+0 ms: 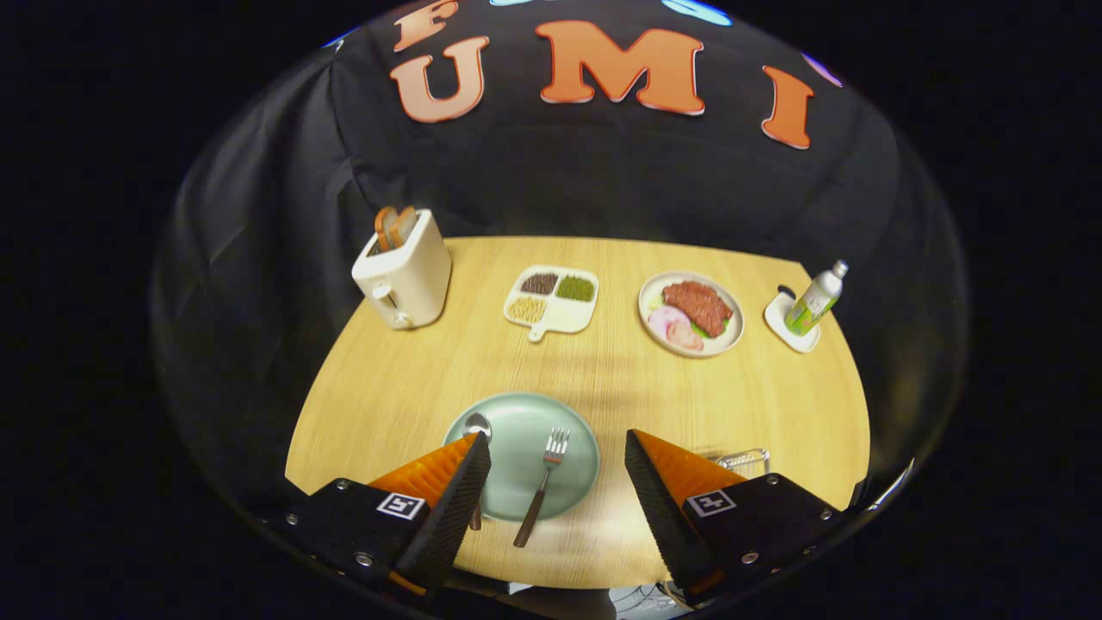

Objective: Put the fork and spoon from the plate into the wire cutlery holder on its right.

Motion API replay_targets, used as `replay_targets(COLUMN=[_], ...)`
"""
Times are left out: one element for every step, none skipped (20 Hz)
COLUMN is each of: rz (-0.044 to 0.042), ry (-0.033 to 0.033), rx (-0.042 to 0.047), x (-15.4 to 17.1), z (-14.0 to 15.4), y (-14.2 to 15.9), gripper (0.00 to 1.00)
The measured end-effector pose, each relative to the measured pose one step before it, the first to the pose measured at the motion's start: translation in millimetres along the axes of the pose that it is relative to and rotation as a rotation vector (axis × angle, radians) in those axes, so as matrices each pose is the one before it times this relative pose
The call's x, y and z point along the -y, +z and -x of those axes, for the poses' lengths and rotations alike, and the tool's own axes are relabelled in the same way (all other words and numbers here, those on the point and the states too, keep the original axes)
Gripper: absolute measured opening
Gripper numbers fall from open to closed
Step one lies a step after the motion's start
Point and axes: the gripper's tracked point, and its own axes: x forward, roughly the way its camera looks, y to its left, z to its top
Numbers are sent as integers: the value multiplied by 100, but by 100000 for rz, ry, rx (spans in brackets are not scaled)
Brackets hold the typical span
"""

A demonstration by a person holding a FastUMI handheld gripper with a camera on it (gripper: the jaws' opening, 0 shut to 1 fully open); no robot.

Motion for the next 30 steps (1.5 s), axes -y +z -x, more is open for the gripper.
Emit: replay_targets(rz=[1696, 1022, 45, -994, -1022, -645, 13, -32, 569, -192, -355, -494, -95, -308, -317, -331, -1059, -1158, -1149, -773, -956, -1290, -1595, -1348, -65, 333, -155, -806, -2194, -1249], ry=[1025, -1767, 595, 1146, 1692, -35, 588, -302, 338, -234, 434, -828, -1297, -1290, -803, -77, -229, -707, -247, -1045, -937, 211, 638, 687, -211, -19, 575, 1840, 4791, 2729], rx=[-2111, -3323, -4146, -4423, -4141, -3789, -2716, -2332, -2104, -2835, -2538, -2605, -2793, -2059, -1946, -2354, -1527, -1797, -984, -1234, -932, -682, -1560, -987, 315, 1480, 1068, 645, 467, 123], x=[-294, 305, -233, -392, -544, -199, -230, -244, -451, -136, -239, -106, 85, 50, 78, -124, 24, 90, 34, 194, 249, -58, -171, -215, 73, 94, -107, -207, -699, -428], z=[-1074, -1206, -1430, -1329, -1057, -1059, -923, -803, -777, -729, -557, -475, -457, -365, -394, -387, -520, -312, -174, -277, -357, -275, -185, -131, -77, -17, -116, 118, 153, 230], y=[-863, -954, -1435, -1094, -1003, -783, -530, -259, -348, -309, -257, -208, -277, -45, -179, -182, -146, -160, 1, -90, -208, -43, -373, -388, 2, 260, 130, 157, 90, -89], gripper=[93, 92, 90, 89, 86, 85, 83, 82, 77, 75, 73, 73, 73, 73, 73, 73, 71, 70, 64, 59, 52, 47, 40, 36, 32, 27, 19, 15, 10, 7])
